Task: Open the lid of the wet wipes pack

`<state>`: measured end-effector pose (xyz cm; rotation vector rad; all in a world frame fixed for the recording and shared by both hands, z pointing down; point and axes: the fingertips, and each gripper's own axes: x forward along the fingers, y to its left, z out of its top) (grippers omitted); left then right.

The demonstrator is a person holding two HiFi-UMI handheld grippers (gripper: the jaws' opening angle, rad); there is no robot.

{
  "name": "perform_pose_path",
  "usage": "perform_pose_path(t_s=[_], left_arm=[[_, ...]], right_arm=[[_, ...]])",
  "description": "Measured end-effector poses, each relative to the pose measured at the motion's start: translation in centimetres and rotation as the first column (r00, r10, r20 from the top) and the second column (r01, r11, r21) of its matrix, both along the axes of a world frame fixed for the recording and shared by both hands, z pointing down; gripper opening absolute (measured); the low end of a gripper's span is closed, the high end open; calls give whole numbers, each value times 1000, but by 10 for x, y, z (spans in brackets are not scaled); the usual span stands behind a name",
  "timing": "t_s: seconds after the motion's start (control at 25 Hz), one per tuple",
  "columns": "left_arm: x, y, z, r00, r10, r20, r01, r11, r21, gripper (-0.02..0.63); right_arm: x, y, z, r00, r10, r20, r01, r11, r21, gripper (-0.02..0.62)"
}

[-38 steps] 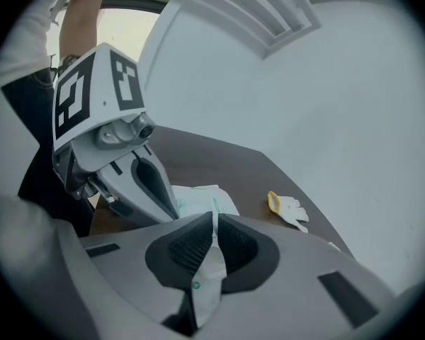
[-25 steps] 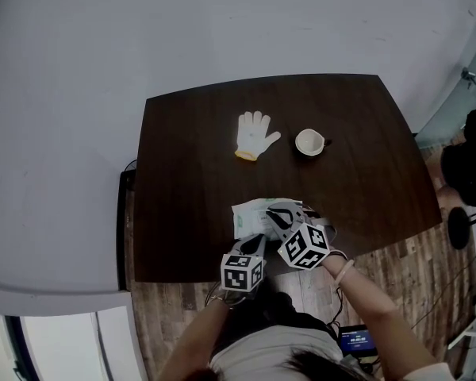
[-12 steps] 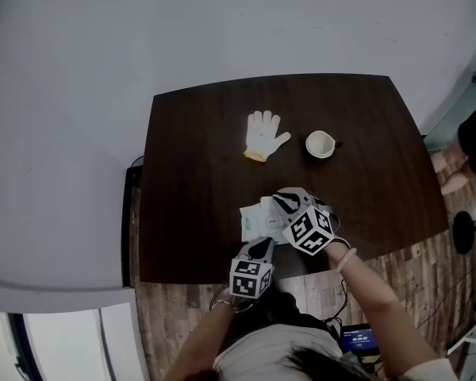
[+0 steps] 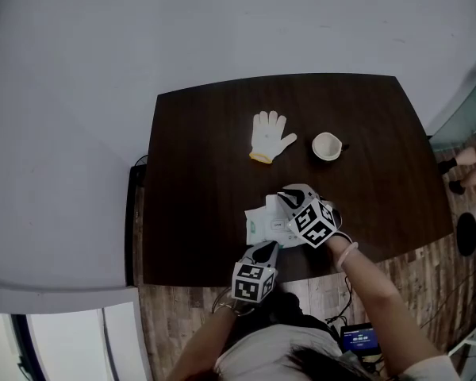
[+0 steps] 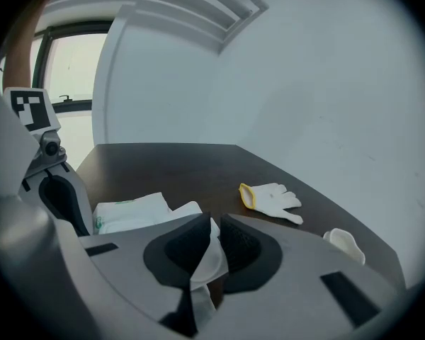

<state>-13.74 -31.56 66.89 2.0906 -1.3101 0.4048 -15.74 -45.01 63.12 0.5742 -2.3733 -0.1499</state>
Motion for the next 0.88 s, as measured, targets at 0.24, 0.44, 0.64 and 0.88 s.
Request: perform_pose_path(t_s=[0.24, 0.44, 0.64, 0.88], left_arm=[[1, -2, 1, 1000, 10, -24, -10, 1000, -18, 14], [0, -3, 2, 1000, 12, -28, -13, 1000, -17, 14], [0, -3, 2, 999, 13, -36, -14, 1000, -23, 14], [0, -2, 0, 999, 13, -35, -14, 1000, -21, 14]], right_arm=[[3, -10, 20, 999, 35, -17, -35, 998, -54, 8], [3, -10, 34, 999, 27, -38, -31, 995, -99, 9], [3, -10, 42, 998, 17, -65, -25, 991, -130, 9], [4, -11, 35, 998, 53, -30, -57, 987, -148, 9]])
